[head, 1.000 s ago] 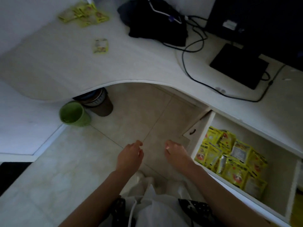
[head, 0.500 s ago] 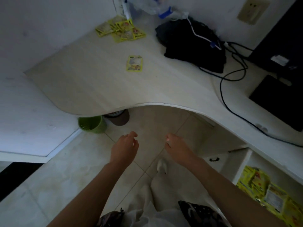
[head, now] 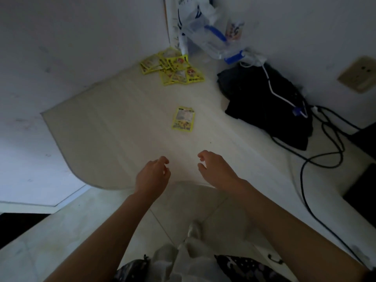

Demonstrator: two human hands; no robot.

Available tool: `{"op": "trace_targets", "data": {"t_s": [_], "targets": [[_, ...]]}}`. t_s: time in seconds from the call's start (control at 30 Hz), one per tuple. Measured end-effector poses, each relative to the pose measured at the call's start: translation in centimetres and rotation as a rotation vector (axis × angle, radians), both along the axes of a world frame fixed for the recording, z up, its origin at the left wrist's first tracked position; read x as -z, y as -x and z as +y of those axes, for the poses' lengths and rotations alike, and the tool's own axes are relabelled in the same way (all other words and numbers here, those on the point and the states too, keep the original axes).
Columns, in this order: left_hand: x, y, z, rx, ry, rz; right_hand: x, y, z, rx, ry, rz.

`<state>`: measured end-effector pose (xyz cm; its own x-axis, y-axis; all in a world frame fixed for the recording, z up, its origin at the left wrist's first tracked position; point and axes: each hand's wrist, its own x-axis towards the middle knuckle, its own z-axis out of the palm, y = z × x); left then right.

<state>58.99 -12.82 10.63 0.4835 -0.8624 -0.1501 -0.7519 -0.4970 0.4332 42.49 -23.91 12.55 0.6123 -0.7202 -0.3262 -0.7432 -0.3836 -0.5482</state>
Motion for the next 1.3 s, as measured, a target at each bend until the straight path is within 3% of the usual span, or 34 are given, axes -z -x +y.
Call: {"op": "trace_targets", "data": {"t_s": [0.4,0.77,0.93,1.3], "targets": [[0.5,-10.5,-11.6,0.073,-0.019,-0.061,0.9,-10.5,-11.8,-0.043,0.023,0.086],[1.8,-21.0,-22.7,0.159,-0.101,-0.029,4.6,-17.0,-17.9,0.293,-0.187,0.295],[2.8,-23.3,-26.6,0.091,-0.132,0.042,5.8,-18.1,-19.0,0.390,-0.220,0.379],[4.7,-24.6,-36.9,-0.291,-0.085,0.342,6.8,-20.2,-22.2,0.256,-0.106,0.364]]}}
